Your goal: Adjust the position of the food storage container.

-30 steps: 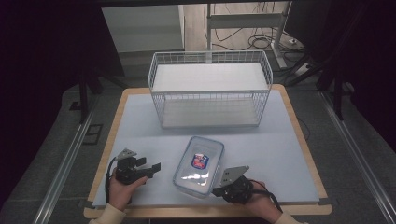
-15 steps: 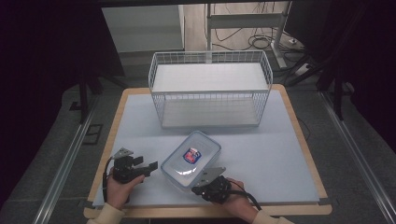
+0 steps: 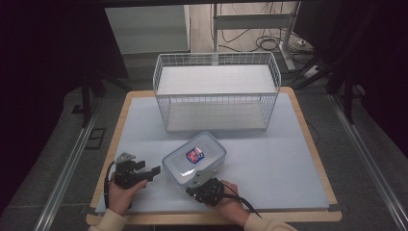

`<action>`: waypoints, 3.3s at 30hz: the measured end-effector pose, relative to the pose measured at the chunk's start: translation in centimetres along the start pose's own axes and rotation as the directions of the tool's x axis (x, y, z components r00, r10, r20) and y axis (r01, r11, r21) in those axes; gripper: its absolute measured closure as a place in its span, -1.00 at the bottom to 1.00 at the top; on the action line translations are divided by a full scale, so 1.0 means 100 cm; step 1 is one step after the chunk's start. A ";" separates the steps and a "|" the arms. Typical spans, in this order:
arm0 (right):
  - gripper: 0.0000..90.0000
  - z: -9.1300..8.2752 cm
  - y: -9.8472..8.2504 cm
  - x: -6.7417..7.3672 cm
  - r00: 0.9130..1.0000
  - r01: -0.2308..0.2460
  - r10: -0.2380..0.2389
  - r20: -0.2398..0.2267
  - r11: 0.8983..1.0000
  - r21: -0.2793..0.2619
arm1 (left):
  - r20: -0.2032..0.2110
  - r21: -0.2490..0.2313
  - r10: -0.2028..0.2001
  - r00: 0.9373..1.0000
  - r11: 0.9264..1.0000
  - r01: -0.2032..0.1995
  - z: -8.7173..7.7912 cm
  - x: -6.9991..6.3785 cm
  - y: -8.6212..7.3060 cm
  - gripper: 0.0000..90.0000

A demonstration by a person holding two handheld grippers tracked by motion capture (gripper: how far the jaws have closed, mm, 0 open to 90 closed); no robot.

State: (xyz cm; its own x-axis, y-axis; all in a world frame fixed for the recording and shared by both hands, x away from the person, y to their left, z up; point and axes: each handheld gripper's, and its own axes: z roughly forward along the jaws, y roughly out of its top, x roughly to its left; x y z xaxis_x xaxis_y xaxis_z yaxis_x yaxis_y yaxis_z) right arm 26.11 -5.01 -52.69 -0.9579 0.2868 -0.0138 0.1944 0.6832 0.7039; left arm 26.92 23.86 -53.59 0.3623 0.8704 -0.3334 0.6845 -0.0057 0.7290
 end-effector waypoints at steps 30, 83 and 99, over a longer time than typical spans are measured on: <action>1.00 -0.039 0.086 -0.143 0.978 -0.122 0.124 0.167 0.992 -0.024 | 0.008 0.006 0.002 1.000 1.000 -0.002 0.002 -0.001 -0.001 -0.50; 1.00 -0.007 0.082 -0.177 0.989 -0.109 0.084 0.120 0.971 0.213 | 0.008 0.013 0.005 1.000 1.000 -0.005 0.004 0.000 -0.002 -0.49; 1.00 -0.041 0.051 -0.155 0.993 -0.096 0.078 0.086 0.969 0.227 | 0.005 0.010 0.010 1.000 1.000 -0.010 0.003 -0.003 -0.001 -0.49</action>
State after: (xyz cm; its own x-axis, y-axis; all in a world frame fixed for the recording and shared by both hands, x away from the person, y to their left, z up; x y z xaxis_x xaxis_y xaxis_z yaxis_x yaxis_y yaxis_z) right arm 41.11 -8.79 -45.97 -0.9182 0.3956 -0.0195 0.3281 0.7874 0.5219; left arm 26.93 23.47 -53.76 0.3720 0.8680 -0.3288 0.6868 -0.0191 0.7266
